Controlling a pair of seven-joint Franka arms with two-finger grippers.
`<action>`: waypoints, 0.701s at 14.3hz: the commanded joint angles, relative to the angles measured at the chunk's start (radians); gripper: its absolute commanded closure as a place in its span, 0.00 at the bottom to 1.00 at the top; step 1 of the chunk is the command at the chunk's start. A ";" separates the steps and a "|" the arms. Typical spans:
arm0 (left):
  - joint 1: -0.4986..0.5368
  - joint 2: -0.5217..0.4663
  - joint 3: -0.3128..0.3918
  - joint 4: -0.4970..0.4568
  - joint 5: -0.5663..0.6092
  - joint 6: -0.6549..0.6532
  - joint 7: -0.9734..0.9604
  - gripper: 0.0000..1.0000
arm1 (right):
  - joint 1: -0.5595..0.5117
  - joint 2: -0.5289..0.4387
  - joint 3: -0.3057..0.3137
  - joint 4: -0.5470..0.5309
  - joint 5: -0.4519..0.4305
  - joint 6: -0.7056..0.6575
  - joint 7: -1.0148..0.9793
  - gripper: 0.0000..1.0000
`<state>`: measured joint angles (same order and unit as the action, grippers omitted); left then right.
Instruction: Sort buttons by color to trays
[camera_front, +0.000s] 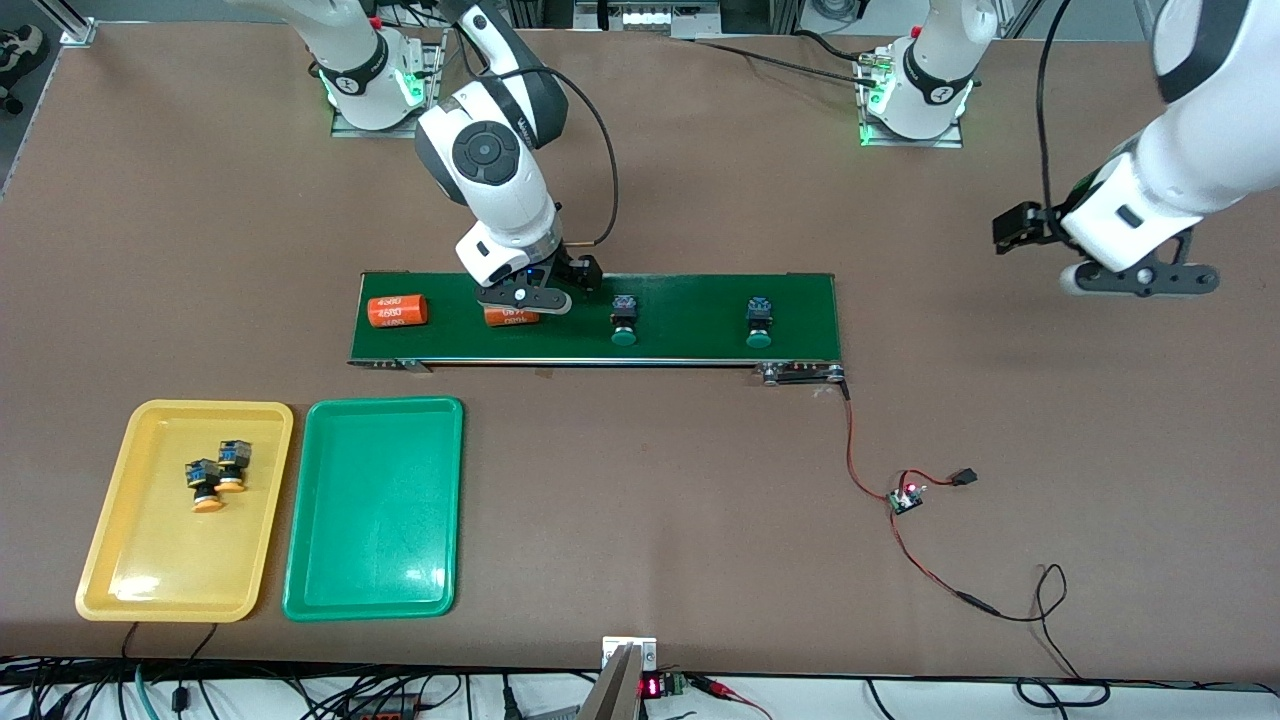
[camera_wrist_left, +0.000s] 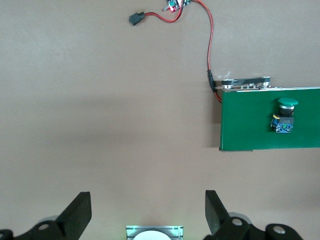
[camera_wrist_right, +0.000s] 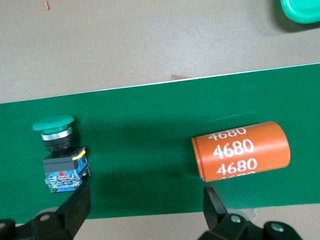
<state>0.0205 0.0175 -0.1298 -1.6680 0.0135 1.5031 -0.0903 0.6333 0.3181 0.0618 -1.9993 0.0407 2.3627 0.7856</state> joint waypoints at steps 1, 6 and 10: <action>0.013 0.009 0.044 0.056 0.008 -0.024 0.049 0.00 | 0.016 0.007 -0.014 0.014 -0.016 0.001 0.034 0.00; 0.003 -0.039 0.068 0.019 0.017 0.172 0.047 0.00 | 0.057 0.074 -0.020 0.086 -0.019 0.006 0.060 0.00; 0.010 -0.037 0.058 0.037 0.016 0.082 0.040 0.00 | 0.132 0.162 -0.086 0.169 -0.022 0.010 0.052 0.00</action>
<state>0.0280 -0.0030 -0.0623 -1.6282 0.0136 1.6250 -0.0520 0.7189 0.4235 0.0189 -1.8866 0.0379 2.3707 0.8206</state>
